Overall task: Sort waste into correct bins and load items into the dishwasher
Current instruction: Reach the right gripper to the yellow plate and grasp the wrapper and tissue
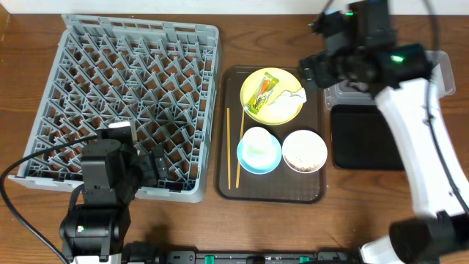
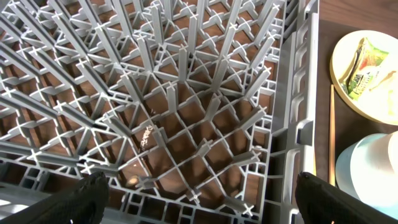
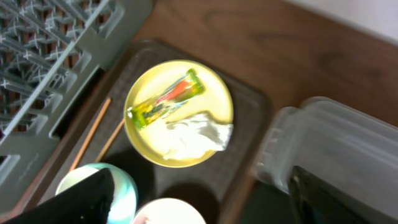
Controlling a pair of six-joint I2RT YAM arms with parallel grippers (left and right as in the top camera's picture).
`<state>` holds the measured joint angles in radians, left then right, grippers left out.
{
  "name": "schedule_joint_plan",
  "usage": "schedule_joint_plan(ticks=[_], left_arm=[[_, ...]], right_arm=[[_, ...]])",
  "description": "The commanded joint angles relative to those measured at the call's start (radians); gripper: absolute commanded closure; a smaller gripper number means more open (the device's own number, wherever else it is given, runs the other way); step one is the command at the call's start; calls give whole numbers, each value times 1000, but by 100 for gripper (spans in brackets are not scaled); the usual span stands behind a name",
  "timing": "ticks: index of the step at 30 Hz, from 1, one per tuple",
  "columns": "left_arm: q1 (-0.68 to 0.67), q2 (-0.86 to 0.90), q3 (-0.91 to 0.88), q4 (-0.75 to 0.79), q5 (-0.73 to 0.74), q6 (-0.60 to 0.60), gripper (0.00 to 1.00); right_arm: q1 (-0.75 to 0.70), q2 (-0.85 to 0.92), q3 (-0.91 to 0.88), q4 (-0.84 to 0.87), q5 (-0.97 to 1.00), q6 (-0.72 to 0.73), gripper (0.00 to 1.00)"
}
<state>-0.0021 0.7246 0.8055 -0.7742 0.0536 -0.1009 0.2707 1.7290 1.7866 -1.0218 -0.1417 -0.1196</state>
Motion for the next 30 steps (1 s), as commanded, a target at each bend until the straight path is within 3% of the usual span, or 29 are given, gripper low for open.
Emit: schedule_joint_plan(ticks=[1,6,10,16,20,24,30], left_arm=[[-4,-2,21,1,6,-5,4],[-4,-2,21,1,6,-5,4],[-4,-2,21,1,6,-5,4],[-4,-2,21,1,6,-5,4],[-4,-2,21,-3,6,-5,4],[-4,-2,21,-9,6,-5,4],[-4,-2,21,-10,6,-5,4]], right_arm=[[46,126,15,46,43,90,23],[63,307,15,74,67,209,27],[64,427,14,60,67,220,28],[64,486,6,39,89,286,44],[66,486,-8,34,95,302,43],[66,486,-36,24,120,318,54],[67,480,-14,14,98,344,99]])
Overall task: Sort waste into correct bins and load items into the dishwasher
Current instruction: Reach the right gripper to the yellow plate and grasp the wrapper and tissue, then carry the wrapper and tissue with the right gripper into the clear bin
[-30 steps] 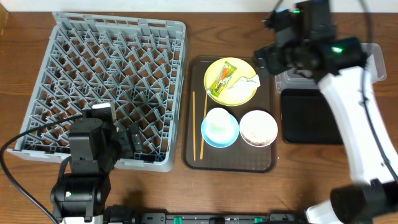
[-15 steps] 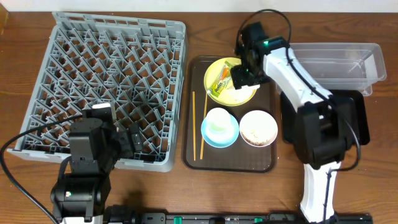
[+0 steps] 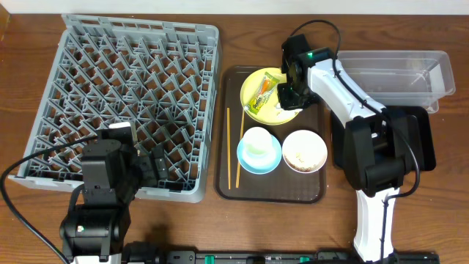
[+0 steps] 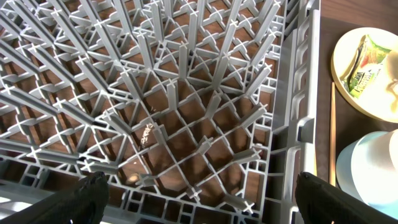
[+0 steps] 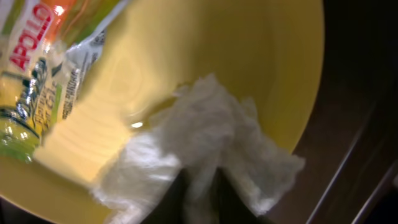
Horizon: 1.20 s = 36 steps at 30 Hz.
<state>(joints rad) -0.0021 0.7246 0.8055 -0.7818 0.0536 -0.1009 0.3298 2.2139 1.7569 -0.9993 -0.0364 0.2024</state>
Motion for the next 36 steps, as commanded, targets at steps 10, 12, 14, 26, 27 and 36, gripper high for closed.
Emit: schedule_joint_plan(ticks=[10,12,14,26,27,36], left_arm=[[-4,-2,21,-3,6,-5,4],[-4,-2,21,-2,6,-5,4],[-4,-2,21,-3,6,-5,4],[-4,-2,21,-2,6,-5,4],[-4,-2,21,-2,6,-5,4],[-4,-2,21,-2,6,-5,4]], right_arm=[[-129,-229,270,-22,153,30,99],[-174,-238,270,-23,229,31,99],[-227,-235,256,-24,265,30,98],[-336,-234,193,-31,79,36,37],[-334,-237,193,-25,42,36,37],[-95,-209,191,85,-81,42,33]])
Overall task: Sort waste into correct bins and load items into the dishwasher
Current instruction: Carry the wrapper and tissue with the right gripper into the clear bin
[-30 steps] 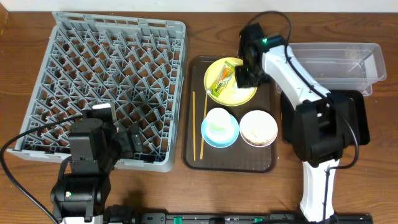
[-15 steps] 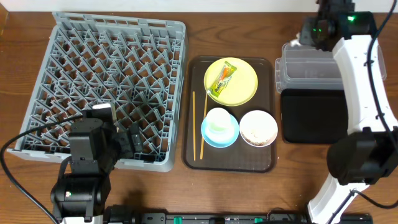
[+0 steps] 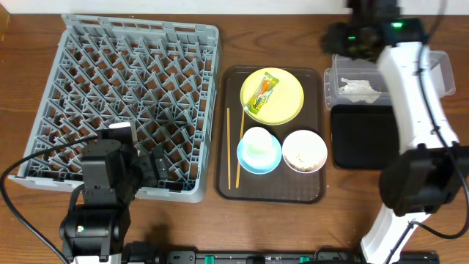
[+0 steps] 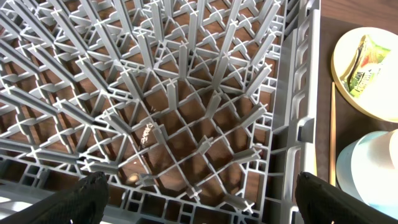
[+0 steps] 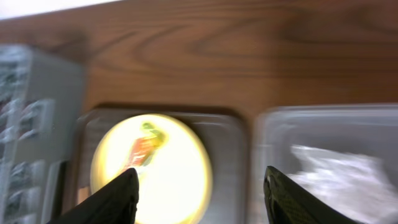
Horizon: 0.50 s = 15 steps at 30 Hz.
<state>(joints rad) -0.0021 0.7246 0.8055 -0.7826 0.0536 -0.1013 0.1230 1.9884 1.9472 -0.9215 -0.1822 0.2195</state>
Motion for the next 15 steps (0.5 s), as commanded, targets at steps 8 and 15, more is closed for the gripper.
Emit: schedule_joint_plan(ticks=[8,15], left_arm=[[-4,-2,21,-2,6,-5,4],[-4,-2,21,-3,6,-5,4]], right_arm=[[346,228,0,48,278,422,26],[384,357,0,42,302,586,25]])
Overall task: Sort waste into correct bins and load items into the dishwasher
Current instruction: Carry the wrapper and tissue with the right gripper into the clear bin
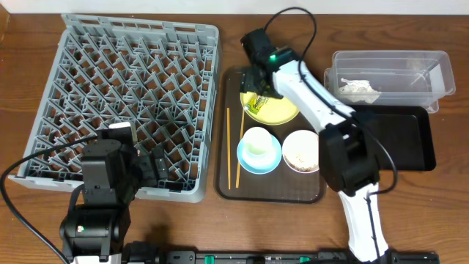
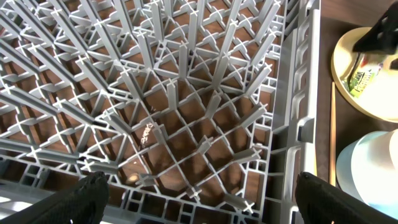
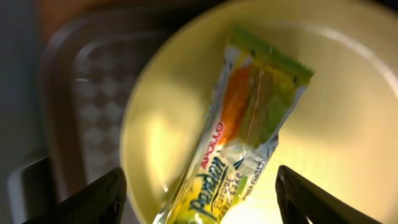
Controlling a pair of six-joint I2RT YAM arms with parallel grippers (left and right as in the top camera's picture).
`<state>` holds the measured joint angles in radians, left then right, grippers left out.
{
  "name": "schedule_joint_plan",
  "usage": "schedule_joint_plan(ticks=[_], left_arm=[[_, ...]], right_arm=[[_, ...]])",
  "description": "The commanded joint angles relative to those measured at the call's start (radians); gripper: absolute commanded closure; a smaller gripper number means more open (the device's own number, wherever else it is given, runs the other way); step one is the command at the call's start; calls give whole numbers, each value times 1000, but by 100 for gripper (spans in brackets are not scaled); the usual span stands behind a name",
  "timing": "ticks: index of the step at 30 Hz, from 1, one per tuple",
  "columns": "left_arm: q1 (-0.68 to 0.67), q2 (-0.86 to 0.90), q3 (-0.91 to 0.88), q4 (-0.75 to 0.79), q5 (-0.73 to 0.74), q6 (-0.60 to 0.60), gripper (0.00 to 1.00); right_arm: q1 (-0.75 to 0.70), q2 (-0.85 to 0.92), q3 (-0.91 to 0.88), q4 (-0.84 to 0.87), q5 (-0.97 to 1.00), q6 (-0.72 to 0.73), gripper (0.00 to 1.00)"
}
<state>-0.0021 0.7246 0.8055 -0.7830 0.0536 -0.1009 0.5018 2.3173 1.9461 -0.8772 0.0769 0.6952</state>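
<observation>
A green and yellow snack wrapper (image 3: 245,140) lies on the yellow plate (image 1: 283,110) at the back of the brown tray (image 1: 271,188). My right gripper (image 3: 200,208) is open and low over the plate, one finger on each side of the wrapper; from overhead the right gripper (image 1: 258,82) covers the plate's left part. A crumpled white tissue (image 1: 357,89) lies in the clear bin (image 1: 388,62). My left gripper (image 2: 208,205) is open above the front right corner of the grey dish rack (image 2: 186,124), holding nothing.
On the tray also stand a blue bowl (image 1: 259,149), a white bowl (image 1: 303,152) and a pair of chopsticks (image 1: 233,147) along the left side. A black bin (image 1: 396,139) sits in front of the clear bin. The rack (image 1: 132,81) fills the left half of the table.
My right gripper was up near the clear bin, looking down on plate and bin. Now it is low over the plate, open around the wrapper. The left arm has not moved.
My right gripper first hung open high above the plate, which held the wrapper and the tissue. Then it was down on the tissue. Later the tissue lay in the clear bin and only the wrapper was on the plate. Now the gripper straddles the wrapper.
</observation>
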Motion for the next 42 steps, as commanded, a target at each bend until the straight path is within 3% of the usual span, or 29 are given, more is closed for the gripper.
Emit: schedule_joint_plan(ticks=[1,6,12,14,18,21,24,28,31,32,34,37,42], left_arm=[[-4,-2,21,-2,6,-5,4],[-4,-2,21,-2,6,-5,4],[-4,-2,21,-2,6,-5,4],[-4,-2,21,-2,6,-5,4],[-4,-2,21,-2,6,-5,4],[-4,-2,21,-2,6,-5,4],[-4,-2,21,-2,6,-5,4],[-4,-2,21,-2,6,-5,4],[-4,-2,21,-2,6,-5,4],[-4,-2,21,-2,6,-5,4],[-4,-2,21,-2,6,-5,4],[-4,-2,21,-2,6,-5,4],[-4,-2,21,-2,6,-5,4]], right_arm=[[5,36,1,-3,46,113,25],[2,58,-4,-35,46,112,36],[-8,42,-5,-65,46,102,91],[-30,10,-1,-69,46,68,99],[-120,-142,-1,-70,55,-40,99],[-219,-253,-1,-63,100,-22,99],[-327,-305,-1,-69,99,67,99],[-483,-301,-31,-169,98,316,99],[-554,-301,-111,-134,53,351,99],[-562,-301,-124,-127,46,350,94],[-574,-301,-144,-104,34,309,62],[-576,-319,-138,-56,19,122,37],[-573,-410,-132,-69,-23,-59,27]])
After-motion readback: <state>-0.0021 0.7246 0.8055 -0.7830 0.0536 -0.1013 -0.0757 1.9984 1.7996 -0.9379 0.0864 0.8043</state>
